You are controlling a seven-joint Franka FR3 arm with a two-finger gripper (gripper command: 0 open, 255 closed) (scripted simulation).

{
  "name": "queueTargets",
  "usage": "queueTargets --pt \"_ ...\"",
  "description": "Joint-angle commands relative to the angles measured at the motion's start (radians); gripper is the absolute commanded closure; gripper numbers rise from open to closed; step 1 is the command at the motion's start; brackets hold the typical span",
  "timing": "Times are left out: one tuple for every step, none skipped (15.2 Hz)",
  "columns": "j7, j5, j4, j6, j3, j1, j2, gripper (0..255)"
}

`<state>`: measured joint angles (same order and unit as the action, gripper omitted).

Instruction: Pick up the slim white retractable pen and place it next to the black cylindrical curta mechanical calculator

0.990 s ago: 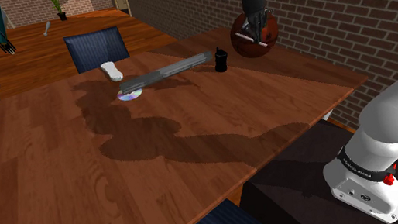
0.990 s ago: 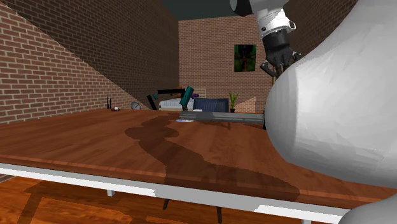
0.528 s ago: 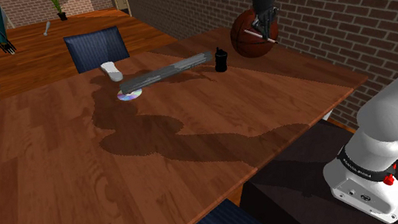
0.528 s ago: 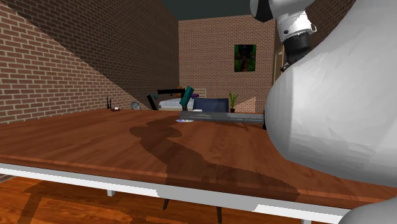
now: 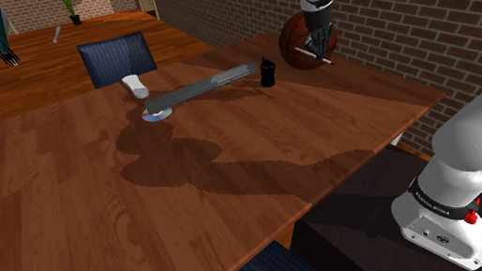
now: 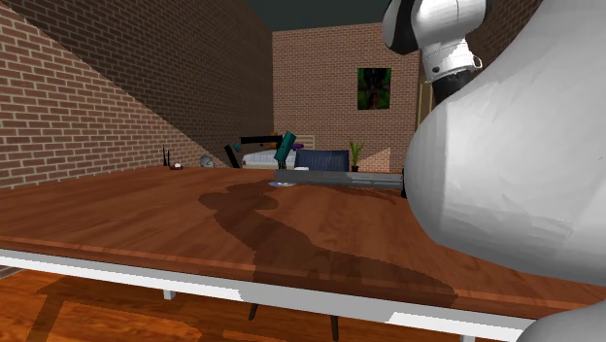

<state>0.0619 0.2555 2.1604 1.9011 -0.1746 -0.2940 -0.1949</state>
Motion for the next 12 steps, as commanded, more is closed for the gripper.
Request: queueTargets --pt "0.008 0.004 0.022 0.027 0.0 -0.001 0.006 255" --pt "0.012 0.006 0.032 0.04 0.0 -0.001 0.01 255" --pt "0.016 0.008 0.041 0.053 0.0 -0.001 0.014 255" --pt "0.02 0.01 0.051 0.066 0.0 -0.001 0.018 255" --pt "0.024 0.012 0.06 0.079 -0.001 -0.002 0.022 255" --pt "0.028 0.014 0.069 0.092 -0.001 -0.002 0.027 255" --pt "0.032 0.017 0.077 0.104 -0.001 -0.002 0.032 255" --pt "0.037 0.02 0.086 0.117 -0.001 -0.003 0.037 255" --pt "0.041 0.022 0.094 0.13 -0.001 -0.003 0.042 255" --pt "0.046 0.025 0.102 0.143 -0.001 -0.004 0.047 255" --pt "0.05 0.028 0.11 0.156 -0.002 -0.004 0.053 255" --pt "0.055 0.032 0.117 0.168 -0.002 -0.005 0.059 255"
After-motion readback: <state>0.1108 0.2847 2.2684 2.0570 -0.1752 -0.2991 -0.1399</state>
